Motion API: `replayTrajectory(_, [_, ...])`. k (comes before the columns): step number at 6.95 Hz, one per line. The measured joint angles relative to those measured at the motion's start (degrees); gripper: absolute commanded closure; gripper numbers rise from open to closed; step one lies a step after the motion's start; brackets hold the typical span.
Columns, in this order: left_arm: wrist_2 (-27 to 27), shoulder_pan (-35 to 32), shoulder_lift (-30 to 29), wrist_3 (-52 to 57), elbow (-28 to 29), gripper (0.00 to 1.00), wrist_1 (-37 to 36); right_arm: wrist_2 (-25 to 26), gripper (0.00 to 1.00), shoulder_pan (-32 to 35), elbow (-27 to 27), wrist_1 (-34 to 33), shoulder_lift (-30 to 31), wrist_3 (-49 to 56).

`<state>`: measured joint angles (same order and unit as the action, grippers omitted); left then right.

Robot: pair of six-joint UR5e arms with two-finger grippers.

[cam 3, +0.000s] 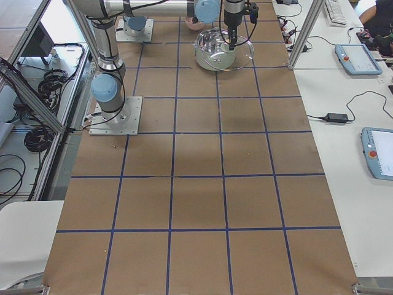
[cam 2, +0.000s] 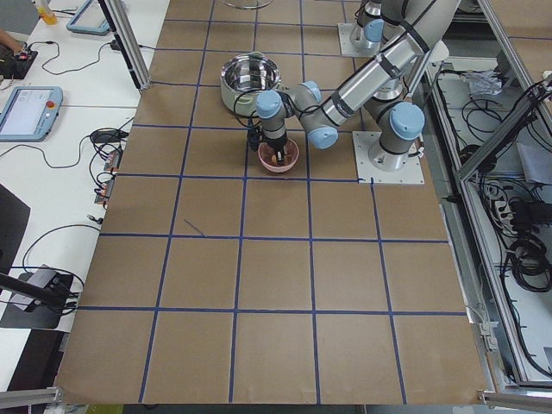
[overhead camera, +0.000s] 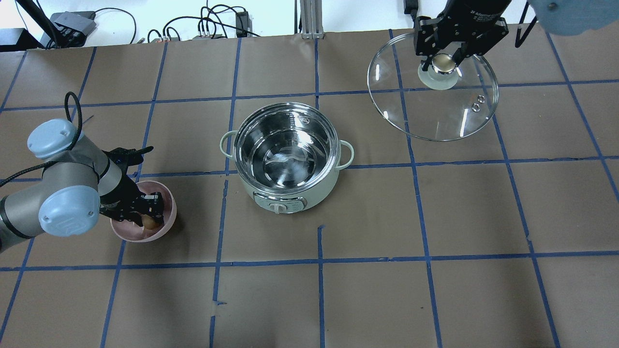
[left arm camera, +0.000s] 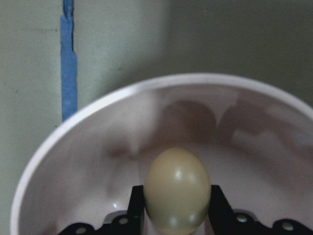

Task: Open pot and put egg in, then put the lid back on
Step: 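Lift the egg from the bowl with the left gripper and carry it over the pot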

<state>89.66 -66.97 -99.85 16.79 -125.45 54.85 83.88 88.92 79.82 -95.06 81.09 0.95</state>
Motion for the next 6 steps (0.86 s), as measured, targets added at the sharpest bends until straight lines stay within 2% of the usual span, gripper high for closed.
replayTrajectory(2, [0.11, -0.22, 0.57, -0.29, 2.23, 0.98, 0.42, 0.04, 0.91, -0.70, -1.40, 1.94, 1.52, 0.06])
replayTrajectory(4, [-0.19, -2.78, 2.17, -2.65, 9.65, 0.98, 6.77, 2.54, 0.92, -0.94, -0.84, 7.58, 4.79, 1.07])
replayTrajectory(6, [-1.94, -11.66, 3.43, -12.17, 17.33, 0.98, 11.19, 3.22, 0.91, -1.02, -0.24, 10.25, 6.36, 2.07])
